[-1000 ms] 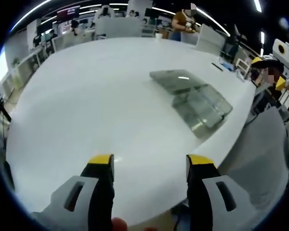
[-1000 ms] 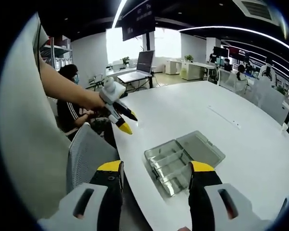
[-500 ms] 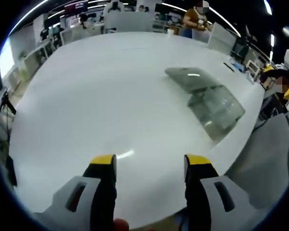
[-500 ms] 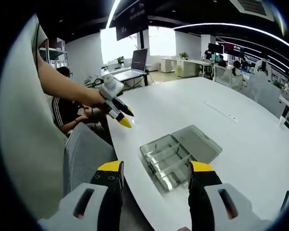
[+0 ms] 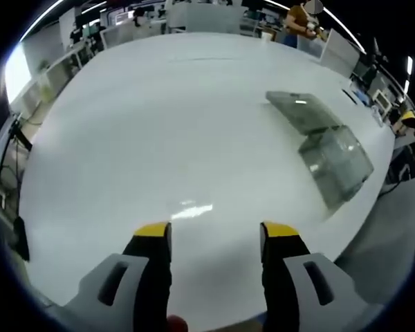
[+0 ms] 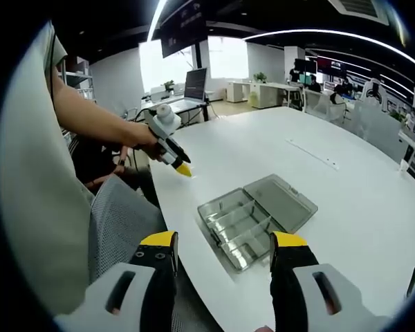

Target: Insert the divider into the dual guide fixture by aligning both edges with the guide slots and pushing it downward to the bottom, including one-sided entry, uneven engagement, binding, and posture correction.

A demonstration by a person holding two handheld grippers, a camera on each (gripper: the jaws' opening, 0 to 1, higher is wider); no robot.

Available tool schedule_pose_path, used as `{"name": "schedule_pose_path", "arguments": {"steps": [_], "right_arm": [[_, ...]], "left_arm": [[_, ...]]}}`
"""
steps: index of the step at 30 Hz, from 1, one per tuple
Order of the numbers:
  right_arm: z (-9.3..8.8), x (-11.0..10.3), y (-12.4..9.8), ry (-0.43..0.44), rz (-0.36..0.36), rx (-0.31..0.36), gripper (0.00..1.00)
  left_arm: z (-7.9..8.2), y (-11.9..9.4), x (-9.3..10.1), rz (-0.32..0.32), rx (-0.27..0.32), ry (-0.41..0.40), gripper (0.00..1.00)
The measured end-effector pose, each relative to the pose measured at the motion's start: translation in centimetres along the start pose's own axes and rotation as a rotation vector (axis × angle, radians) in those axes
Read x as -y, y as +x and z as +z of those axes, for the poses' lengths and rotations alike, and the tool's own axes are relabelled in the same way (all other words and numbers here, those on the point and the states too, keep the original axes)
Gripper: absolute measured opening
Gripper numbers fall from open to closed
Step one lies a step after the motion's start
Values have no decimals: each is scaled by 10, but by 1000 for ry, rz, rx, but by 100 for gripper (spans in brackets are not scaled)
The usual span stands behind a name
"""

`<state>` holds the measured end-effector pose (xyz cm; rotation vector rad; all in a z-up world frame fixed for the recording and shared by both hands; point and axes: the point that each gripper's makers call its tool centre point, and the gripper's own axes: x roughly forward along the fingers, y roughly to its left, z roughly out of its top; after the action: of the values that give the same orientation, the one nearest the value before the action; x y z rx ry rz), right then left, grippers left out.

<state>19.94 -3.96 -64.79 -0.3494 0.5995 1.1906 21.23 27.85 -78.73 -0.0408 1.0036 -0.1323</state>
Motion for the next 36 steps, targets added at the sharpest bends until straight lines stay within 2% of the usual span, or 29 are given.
{"name": "schedule_pose_path", "arguments": {"steps": [9,15,19,25,29,33,36], "right_arm": [[-1,2,1,10,-2,0,50],[-4,3,2,15,-3,-3,50],[-4,2,2,16,-1,-4,50],[-4,4,2,19,-3,-1,50],[-4,4,2,21,-3,-2,50],[-5,4,2,24,-3,-3,50],[-6,4,2,25,-3,-6,50]], "left_arm": [[-2,8,-11,46,-52,-30,44],[1,8,-16,65,-66,-41,42],[7,9,-15,62,-55,14,42],[9,11,-15,32,-56,22,42],[11,12,-11,-16,-54,111,43],[15,10,-15,-34,-40,130,43],[17,9,-13,-66,-35,184,42]]}}
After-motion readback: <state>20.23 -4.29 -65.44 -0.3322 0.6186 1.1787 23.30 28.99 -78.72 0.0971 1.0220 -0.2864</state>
